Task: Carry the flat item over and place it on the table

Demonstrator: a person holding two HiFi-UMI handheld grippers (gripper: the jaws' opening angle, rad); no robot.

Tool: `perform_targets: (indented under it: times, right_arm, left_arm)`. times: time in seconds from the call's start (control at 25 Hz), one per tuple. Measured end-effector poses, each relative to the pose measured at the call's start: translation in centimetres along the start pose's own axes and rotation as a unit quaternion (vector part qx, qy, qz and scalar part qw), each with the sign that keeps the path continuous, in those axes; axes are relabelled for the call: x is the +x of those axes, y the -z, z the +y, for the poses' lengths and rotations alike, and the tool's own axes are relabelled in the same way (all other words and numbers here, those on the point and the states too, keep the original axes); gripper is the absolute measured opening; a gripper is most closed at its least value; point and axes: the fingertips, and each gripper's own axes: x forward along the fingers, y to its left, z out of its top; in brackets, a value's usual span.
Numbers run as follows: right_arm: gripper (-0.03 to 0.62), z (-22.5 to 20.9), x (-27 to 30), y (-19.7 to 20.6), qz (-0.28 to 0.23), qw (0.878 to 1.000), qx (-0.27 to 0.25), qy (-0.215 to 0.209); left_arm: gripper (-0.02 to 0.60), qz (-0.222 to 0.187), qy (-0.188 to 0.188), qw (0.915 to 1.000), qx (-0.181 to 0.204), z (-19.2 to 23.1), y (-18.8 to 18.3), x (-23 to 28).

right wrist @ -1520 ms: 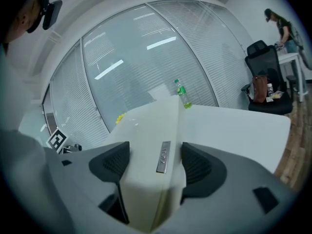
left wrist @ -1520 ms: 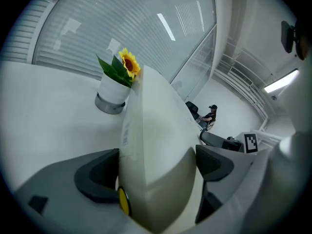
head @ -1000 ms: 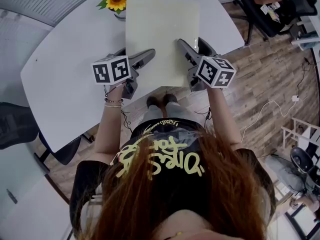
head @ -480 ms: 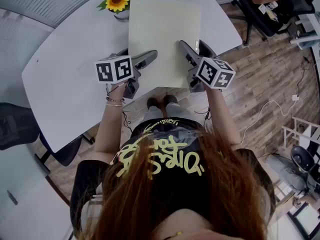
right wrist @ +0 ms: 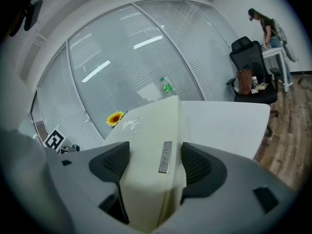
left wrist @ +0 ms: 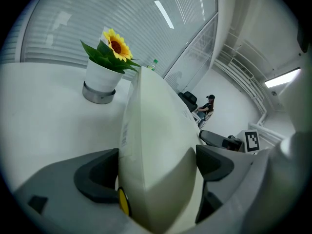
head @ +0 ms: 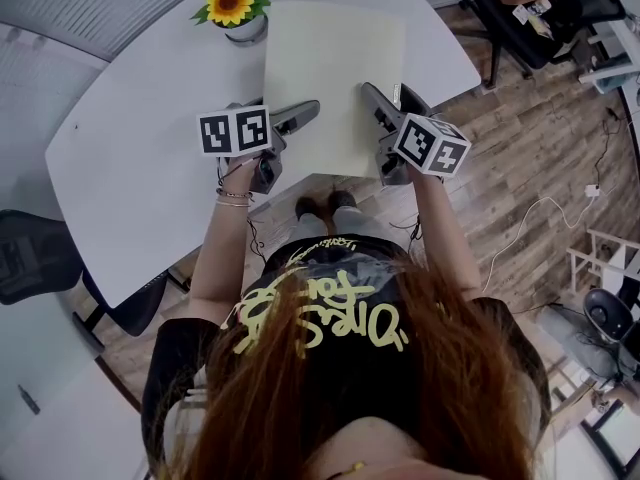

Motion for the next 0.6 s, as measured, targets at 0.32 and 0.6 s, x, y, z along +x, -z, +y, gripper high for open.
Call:
perform_targets:
  times: [0.32,0.6]
  right_arm:
    - [0.342,-0.5,1.0,0.5,0.018,1.000,0.009,0.009]
    - [0.342,-0.6,1.5,0.7,0.050,0.999,0.000,0.019]
  left_arm:
    - [0.494,0.024,0.002,0.9996,-0.014,1.1,0.1,0.9]
    - [0.494,0.039,-0.002,0.9985,-0.039,1.3,0.6,1.2]
